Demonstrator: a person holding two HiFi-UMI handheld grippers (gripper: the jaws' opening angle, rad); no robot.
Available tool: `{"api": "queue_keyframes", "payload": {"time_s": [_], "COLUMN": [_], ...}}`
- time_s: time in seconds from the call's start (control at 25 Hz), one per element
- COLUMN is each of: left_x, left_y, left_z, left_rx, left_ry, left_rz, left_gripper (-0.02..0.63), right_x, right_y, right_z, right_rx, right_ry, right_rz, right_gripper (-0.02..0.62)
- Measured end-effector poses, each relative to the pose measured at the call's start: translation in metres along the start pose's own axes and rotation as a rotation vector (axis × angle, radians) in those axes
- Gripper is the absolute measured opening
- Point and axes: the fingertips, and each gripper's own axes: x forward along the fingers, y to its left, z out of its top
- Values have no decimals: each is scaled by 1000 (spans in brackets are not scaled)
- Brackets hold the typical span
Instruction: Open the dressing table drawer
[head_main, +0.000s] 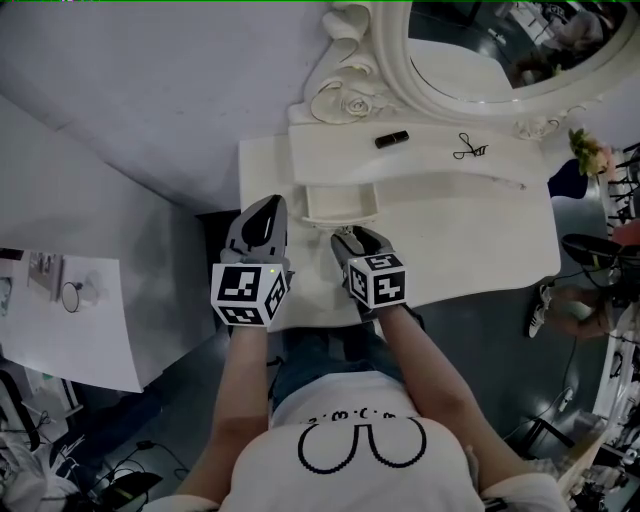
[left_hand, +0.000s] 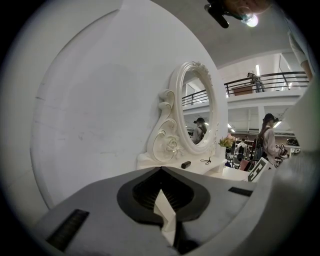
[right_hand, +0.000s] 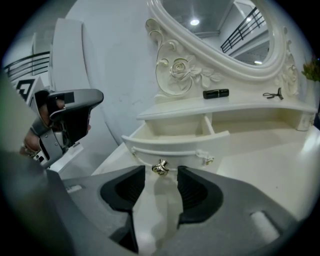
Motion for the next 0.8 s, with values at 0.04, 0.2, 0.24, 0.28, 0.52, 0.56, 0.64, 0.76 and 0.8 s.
{"api": "queue_keyframes", "payload": {"time_s": [0.04, 0.2, 0.24, 0.28, 0.52, 0.56, 0.64, 0.76, 0.8], "left_x": [-1, -5, -6, -7, -8, -7, -7, -6, -6], "left_y": [-1, -4, -4, -5, -9, -11, -15, -21, -23], "left_z": [2, 10, 12, 14, 37, 42, 52, 70, 76], "left_rx": [2, 12, 15, 18, 47, 55, 73, 104, 114], "left_ry": [-4, -22, -26, -30, -71, -80, -97, -127, -137], "left_rz": [-2, -5, -3, -2, 9, 9, 9, 11, 14], "left_gripper": [-2, -2, -2, -2, -2, -2, -2, -2, -2], "right_x": [-3, -21, -26, -32, -71, -79, -95, -123, -133], "right_y": [-1, -4, -5, -7, -22, -24, -29, -37, -38], "right_z": [1, 11, 14, 19, 62, 71, 92, 127, 140], "right_rx": [-2, -27, -31, -34, -36, -42, -68, -130, -150], "right_ry": [2, -10, -15, -21, -121, -147, -204, -305, -342], "right_rz": [3, 9, 9, 8, 0, 1, -4, -26, -34], "right_gripper": [201, 276, 282, 282, 281, 281, 268, 255, 245]}}
